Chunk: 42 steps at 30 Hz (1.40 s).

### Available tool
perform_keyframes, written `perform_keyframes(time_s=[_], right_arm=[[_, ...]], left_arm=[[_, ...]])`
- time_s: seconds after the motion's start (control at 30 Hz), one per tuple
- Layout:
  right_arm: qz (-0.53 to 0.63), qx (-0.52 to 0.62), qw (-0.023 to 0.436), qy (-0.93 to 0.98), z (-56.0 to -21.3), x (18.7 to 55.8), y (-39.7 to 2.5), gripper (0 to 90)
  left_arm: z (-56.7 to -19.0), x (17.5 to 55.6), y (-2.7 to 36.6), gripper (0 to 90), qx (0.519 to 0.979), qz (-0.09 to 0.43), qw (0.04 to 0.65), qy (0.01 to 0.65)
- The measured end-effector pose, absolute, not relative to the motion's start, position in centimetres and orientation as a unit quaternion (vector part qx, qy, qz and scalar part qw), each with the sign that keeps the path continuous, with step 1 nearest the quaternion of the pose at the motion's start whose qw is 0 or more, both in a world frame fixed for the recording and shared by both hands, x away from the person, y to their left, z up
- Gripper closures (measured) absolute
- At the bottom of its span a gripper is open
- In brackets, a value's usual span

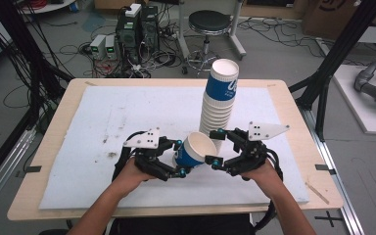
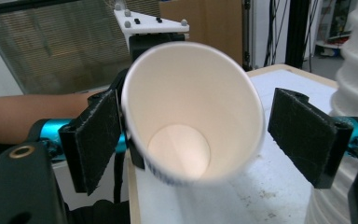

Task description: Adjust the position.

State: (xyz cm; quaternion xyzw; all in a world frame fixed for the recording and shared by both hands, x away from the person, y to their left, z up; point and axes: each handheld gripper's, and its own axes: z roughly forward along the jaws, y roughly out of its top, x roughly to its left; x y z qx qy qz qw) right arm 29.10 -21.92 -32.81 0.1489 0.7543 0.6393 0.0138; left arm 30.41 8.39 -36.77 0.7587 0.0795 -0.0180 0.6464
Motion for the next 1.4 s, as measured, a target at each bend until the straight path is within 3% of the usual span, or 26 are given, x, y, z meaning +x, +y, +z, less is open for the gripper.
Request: perform_keyframes(time_s=[0.2,0.4,0.57,0.87,0.97,1.23,1.4], right_arm=[[0.621,0.14,0.022,0.771,-33.0,28.8,-20.9,17.3],[0.597,0.128,0.034,0.791,-32.8,28.8,-20.8,23.5],[0.578,0.122,0.049,0.805,-32.6,28.7,-20.6,23.9],[0.542,0.103,0.057,0.832,-33.0,28.4,-19.4,23.1],[0.549,0.109,0.052,0.827,-33.3,28.4,-19.2,17.2],[0.585,0.108,0.056,0.802,-33.0,28.2,-20.5,17.1],[0.588,0.1,0.065,0.8,-32.4,28.1,-22.0,17.2]], left_arm=[[-36.9,30.1,7.7,28.4,0.77,-0.015,0.634,0.069],[-37.1,30.1,7.5,28.5,0.778,-0.017,0.624,0.074],[-36.8,29.8,6.9,18.8,0.796,0.012,0.599,0.084],[-37.0,29.5,6.1,20.1,0.808,0.018,0.585,0.063],[-37.0,29.4,6.2,25.1,0.806,0.017,0.589,0.06],[-36.7,29.8,7.5,26.3,0.791,0.028,0.606,0.076],[-36.4,30.4,9.3,26.3,0.759,0.058,0.638,0.114]])
